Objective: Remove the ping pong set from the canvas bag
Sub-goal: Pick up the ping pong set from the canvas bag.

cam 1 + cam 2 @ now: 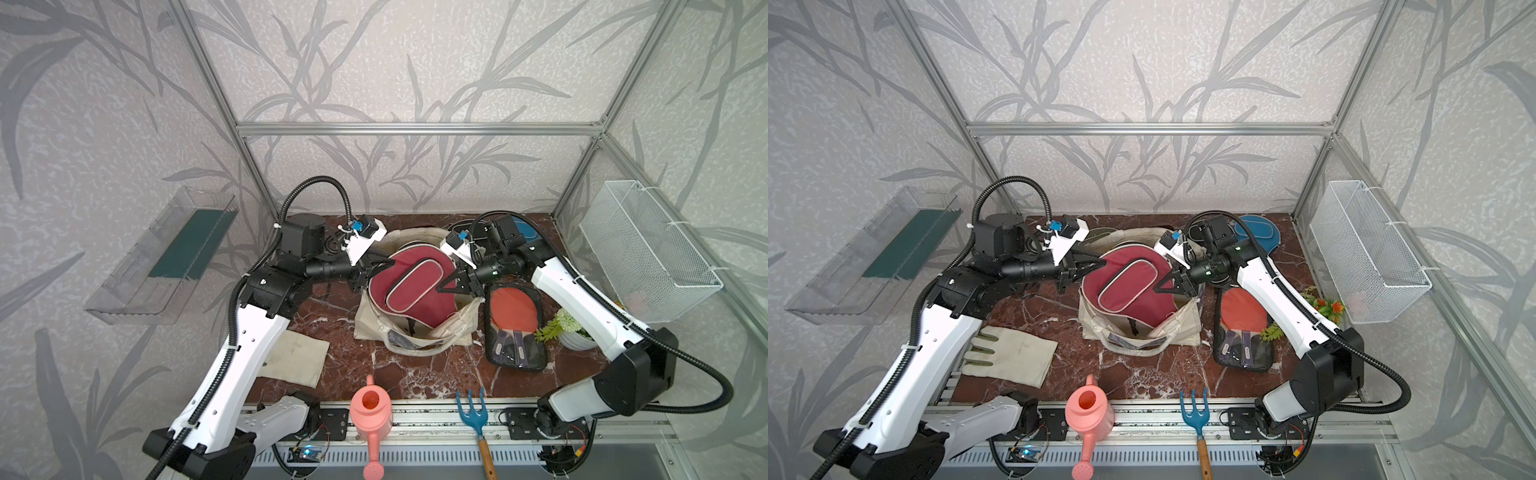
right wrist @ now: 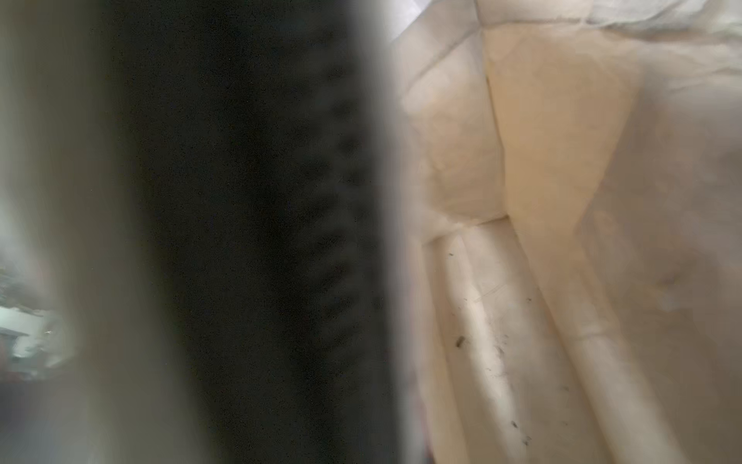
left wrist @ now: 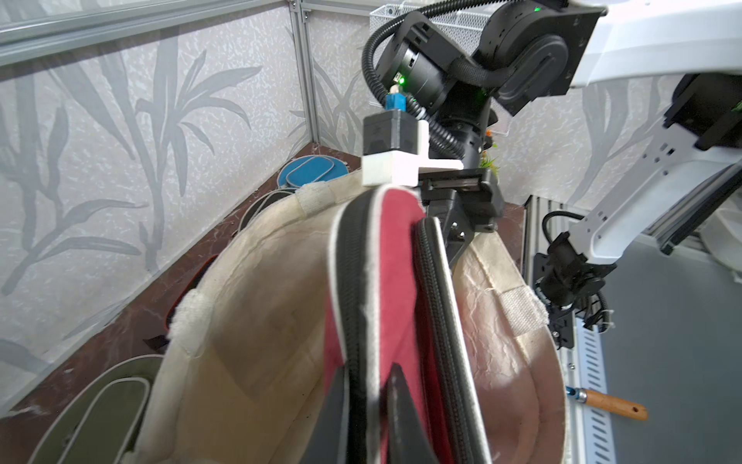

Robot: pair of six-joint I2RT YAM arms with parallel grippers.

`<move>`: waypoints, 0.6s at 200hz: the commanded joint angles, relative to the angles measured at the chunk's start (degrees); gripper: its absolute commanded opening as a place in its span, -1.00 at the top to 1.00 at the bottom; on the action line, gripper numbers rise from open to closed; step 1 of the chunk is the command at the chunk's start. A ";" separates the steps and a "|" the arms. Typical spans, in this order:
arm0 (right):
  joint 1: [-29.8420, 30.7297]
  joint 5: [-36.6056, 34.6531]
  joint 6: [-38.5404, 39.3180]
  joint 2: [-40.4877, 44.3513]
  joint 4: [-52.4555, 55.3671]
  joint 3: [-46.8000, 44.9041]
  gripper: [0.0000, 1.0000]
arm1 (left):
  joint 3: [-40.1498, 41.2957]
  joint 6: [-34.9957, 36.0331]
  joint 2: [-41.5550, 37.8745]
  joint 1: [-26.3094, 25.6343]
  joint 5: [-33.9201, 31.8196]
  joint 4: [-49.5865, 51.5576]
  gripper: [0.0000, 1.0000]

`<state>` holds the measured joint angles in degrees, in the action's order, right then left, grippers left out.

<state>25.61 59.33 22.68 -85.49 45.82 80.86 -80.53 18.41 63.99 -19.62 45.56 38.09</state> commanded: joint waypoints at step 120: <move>-0.47 -4.16 -26.50 7.71 -16.52 15.27 1.00 | 8.86 -12.83 -20.09 -0.32 -27.16 -6.34 -0.99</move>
<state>24.99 48.12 4.32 -78.19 38.37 91.26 -76.99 11.99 47.00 -20.08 19.51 33.34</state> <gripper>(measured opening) 0.115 0.992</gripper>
